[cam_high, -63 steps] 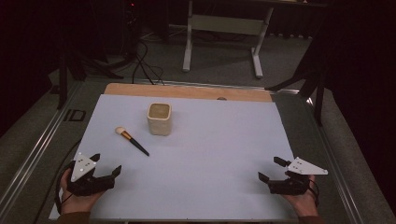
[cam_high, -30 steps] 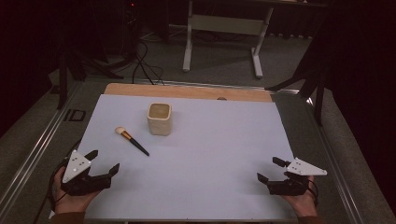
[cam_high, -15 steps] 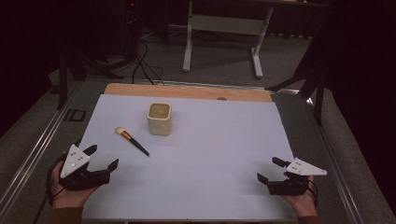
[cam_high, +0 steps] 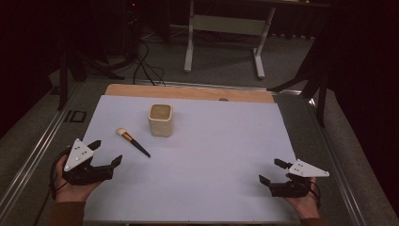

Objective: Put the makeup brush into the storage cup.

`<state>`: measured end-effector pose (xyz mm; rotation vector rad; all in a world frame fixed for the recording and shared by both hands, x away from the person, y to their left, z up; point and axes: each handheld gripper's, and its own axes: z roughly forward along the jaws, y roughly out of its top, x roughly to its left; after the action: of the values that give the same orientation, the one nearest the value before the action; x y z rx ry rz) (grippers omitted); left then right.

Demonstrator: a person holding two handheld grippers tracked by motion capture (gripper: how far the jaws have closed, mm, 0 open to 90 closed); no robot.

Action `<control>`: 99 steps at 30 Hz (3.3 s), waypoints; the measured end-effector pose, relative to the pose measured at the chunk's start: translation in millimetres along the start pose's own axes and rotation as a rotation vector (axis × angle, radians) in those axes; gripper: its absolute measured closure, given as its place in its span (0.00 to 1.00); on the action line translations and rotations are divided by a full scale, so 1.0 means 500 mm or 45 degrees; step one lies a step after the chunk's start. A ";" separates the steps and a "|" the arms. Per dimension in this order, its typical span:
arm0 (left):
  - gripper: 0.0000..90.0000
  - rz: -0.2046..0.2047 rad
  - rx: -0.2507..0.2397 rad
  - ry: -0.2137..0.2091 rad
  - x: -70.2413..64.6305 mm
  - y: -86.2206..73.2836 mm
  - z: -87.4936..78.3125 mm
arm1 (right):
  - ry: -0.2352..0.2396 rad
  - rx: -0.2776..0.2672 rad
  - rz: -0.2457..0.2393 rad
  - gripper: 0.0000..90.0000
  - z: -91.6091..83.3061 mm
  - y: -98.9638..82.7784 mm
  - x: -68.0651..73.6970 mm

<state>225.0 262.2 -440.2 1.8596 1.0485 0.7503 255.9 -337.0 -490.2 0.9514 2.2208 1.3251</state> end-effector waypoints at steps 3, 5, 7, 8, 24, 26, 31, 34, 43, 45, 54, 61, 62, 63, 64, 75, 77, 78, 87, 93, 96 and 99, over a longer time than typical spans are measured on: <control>0.17 0.009 0.010 -0.007 0.002 0.005 0.007 | 0.002 0.000 -0.001 0.11 0.000 0.000 0.000; 0.17 0.012 0.016 -0.011 0.005 0.009 0.012 | 0.004 0.001 -0.001 0.11 0.000 0.000 0.000; 0.17 0.016 0.017 -0.013 0.007 0.013 0.016 | 0.003 0.002 0.001 0.11 0.000 0.000 0.000; 0.17 0.015 0.018 -0.017 0.009 0.015 0.017 | 0.004 0.002 0.001 0.11 0.000 0.000 0.000; 0.17 0.071 0.067 -0.039 0.020 0.046 0.047 | 0.010 0.009 0.002 0.11 0.001 -0.001 0.000; 0.17 0.071 0.074 -0.042 0.023 0.049 0.050 | 0.011 0.010 0.002 0.11 0.001 -0.001 0.000; 0.17 0.072 0.079 -0.047 0.029 0.059 0.056 | 0.013 0.011 0.002 0.11 0.002 -0.001 0.000; 0.17 0.078 0.080 -0.053 0.033 0.067 0.058 | 0.014 0.011 0.001 0.11 0.003 -0.001 0.000; 0.17 0.103 0.091 -0.061 0.046 0.099 0.064 | 0.018 0.015 0.003 0.11 0.003 -0.001 0.000; 0.17 0.105 0.092 -0.062 0.049 0.104 0.065 | 0.019 0.016 0.003 0.11 0.003 -0.001 0.000; 0.17 0.095 0.099 -0.061 0.065 0.113 0.075 | 0.022 0.017 0.001 0.11 0.004 -0.002 0.000; 0.17 0.091 0.105 -0.070 0.079 0.120 0.080 | 0.026 0.020 -0.002 0.11 0.005 -0.002 0.000; 0.17 0.091 0.105 -0.070 0.081 0.121 0.081 | 0.026 0.021 -0.001 0.11 0.005 -0.002 0.000; 0.17 0.089 0.107 -0.071 0.083 0.122 0.082 | 0.026 0.021 -0.002 0.11 0.005 -0.002 0.000; 0.17 0.091 0.114 -0.073 0.085 0.123 0.083 | 0.027 0.020 -0.002 0.11 0.005 -0.002 0.000; 0.18 0.095 0.140 -0.071 0.103 0.132 0.090 | 0.029 0.019 -0.002 0.11 0.005 -0.002 -0.001; 0.18 0.097 0.145 -0.071 0.105 0.134 0.091 | 0.031 0.019 -0.002 0.11 0.005 -0.002 -0.001; 0.18 0.100 0.150 -0.071 0.106 0.135 0.092 | 0.031 0.019 -0.002 0.11 0.005 -0.002 -0.001; 0.18 0.116 0.177 -0.078 0.113 0.144 0.101 | 0.033 0.018 0.000 0.11 0.006 -0.002 -0.001; 0.18 0.131 0.194 -0.078 0.114 0.154 0.108 | 0.035 0.018 0.001 0.11 0.006 -0.002 -0.001; 0.18 0.137 0.201 -0.080 0.114 0.158 0.112 | 0.036 0.016 0.006 0.11 0.006 -0.002 -0.001; 0.18 0.148 0.218 -0.081 0.114 0.163 0.117 | 0.037 0.017 0.007 0.11 0.006 -0.002 -0.002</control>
<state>328.6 267.0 -389.9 2.0917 0.9975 0.6807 257.9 -336.4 -492.7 0.9490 2.2534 1.3361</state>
